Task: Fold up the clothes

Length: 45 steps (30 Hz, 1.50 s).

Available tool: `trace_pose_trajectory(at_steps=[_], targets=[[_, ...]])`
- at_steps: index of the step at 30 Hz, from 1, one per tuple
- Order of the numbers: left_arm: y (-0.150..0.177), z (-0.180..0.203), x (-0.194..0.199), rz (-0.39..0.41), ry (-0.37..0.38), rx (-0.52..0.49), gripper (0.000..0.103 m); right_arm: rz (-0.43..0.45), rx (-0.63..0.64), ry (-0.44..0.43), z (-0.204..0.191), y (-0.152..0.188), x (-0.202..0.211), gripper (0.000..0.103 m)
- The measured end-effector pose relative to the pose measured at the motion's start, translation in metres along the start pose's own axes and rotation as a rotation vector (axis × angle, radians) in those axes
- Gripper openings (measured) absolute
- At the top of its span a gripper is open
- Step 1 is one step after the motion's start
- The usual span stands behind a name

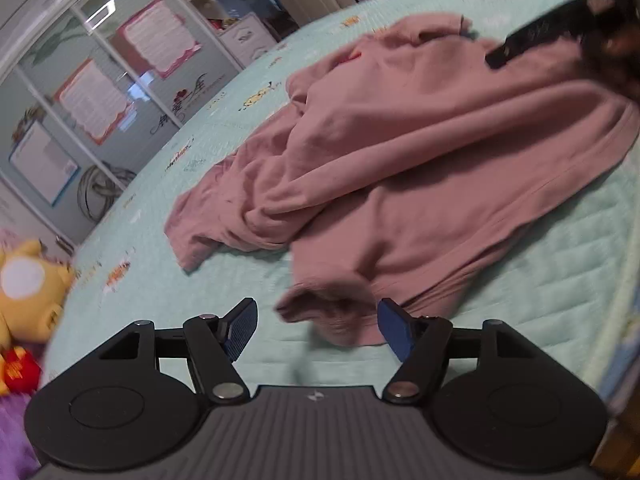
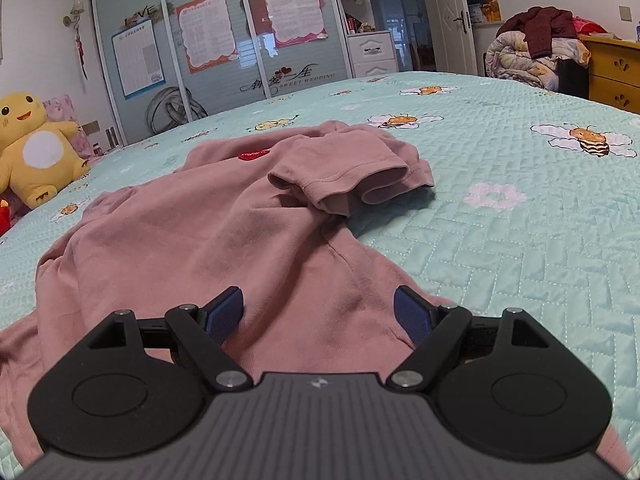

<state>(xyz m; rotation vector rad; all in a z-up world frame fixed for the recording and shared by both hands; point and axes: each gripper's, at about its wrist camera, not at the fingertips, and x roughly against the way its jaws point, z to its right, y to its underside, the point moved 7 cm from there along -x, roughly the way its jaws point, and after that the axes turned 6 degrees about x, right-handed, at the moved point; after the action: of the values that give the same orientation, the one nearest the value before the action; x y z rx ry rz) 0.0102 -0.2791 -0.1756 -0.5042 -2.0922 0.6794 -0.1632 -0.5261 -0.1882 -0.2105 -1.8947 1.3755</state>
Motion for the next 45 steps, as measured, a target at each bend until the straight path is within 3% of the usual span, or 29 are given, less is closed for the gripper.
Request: trace_pose_trajectory(at_steps=[5,7,9,10,14,18,23,25,28,31,36,38,39,40,42,45], targets=[[-0.004,-0.009,-0.017,-0.010,0.131,0.007,0.070,-0.005,0.010,0.007,-0.001,0.001,-0.001,0.083],[-0.007,-0.007,-0.026,-0.028,0.163,0.022,0.064,-0.009,0.018,0.012,-0.002,0.001,-0.002,0.083],[-0.012,0.001,-0.023,-0.045,0.210,0.069,0.020,-0.011,0.021,0.014,-0.003,0.001,-0.002,0.084],[-0.015,0.006,-0.016,-0.033,0.217,0.097,0.014,-0.011,0.021,0.014,-0.003,0.001,-0.002,0.084],[-0.019,0.052,0.030,0.038,0.234,0.165,0.014,-0.012,0.022,0.014,-0.003,0.001,-0.002,0.084],[-0.004,0.102,0.051,0.035,0.084,0.117,0.017,-0.010,0.019,0.012,-0.004,0.001,-0.001,0.084],[0.002,0.111,0.059,0.034,0.036,0.141,0.018,0.016,-0.014,0.016,-0.004,-0.004,0.016,0.083],[0.003,0.109,0.064,0.036,0.041,0.133,0.019,0.063,0.001,-0.042,-0.018,-0.013,0.039,0.082],[0.005,0.105,0.070,0.037,0.045,0.125,0.026,0.160,0.188,-0.251,-0.075,-0.021,0.085,0.082],[0.012,0.095,0.071,0.028,0.031,0.150,0.026,0.155,0.486,-0.445,-0.138,0.000,0.111,0.082],[0.024,0.077,0.081,0.030,0.018,0.183,0.028,0.127,0.838,-0.597,-0.193,0.029,0.117,0.080],[0.027,0.069,0.084,0.043,0.009,0.210,0.035,0.082,0.913,-0.652,-0.204,0.031,0.112,0.075],[0.028,0.066,0.085,0.051,0.006,0.227,0.039,0.059,0.950,-0.679,-0.209,0.032,0.110,0.063],[0.029,0.064,0.085,0.057,0.004,0.241,0.040,0.035,0.986,-0.703,-0.214,0.033,0.108,0.044],[0.029,0.061,0.085,0.066,0.001,0.256,0.040,-0.030,1.047,-0.721,-0.224,0.040,0.100,0.024],[0.029,0.059,0.085,0.076,-0.003,0.265,0.040,-0.066,1.101,-0.724,-0.233,0.047,0.094,0.024]])
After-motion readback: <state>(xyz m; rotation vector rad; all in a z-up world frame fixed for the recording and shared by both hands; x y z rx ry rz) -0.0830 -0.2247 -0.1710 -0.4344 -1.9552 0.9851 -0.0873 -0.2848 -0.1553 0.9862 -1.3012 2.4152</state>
